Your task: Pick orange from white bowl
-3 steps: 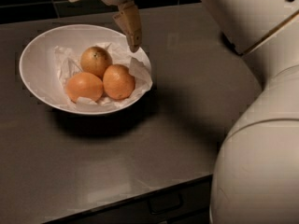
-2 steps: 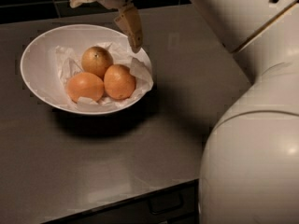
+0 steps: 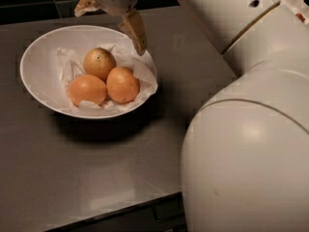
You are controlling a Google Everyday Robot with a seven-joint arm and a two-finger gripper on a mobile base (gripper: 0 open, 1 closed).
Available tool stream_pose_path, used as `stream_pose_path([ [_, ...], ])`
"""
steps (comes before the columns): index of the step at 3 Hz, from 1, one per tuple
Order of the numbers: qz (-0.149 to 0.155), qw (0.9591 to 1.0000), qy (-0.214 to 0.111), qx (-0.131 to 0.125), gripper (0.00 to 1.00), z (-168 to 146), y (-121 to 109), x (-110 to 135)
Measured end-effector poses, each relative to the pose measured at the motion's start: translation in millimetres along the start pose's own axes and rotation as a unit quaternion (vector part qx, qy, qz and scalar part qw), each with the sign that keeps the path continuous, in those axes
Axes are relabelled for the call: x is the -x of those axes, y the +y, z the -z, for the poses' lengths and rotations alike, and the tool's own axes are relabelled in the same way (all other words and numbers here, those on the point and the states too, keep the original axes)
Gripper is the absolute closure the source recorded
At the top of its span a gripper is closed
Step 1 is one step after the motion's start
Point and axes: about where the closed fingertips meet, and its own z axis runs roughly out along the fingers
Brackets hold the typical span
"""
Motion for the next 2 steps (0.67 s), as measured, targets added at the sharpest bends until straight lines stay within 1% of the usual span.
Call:
stream_pose_path([
  [1,0.000,1.0000,0.000,0.000,0.00,0.0,-0.1,0.0],
  [2,0.014,0.9999,0.001,-0.010,0.06,-6.5,-12.3,0.3],
])
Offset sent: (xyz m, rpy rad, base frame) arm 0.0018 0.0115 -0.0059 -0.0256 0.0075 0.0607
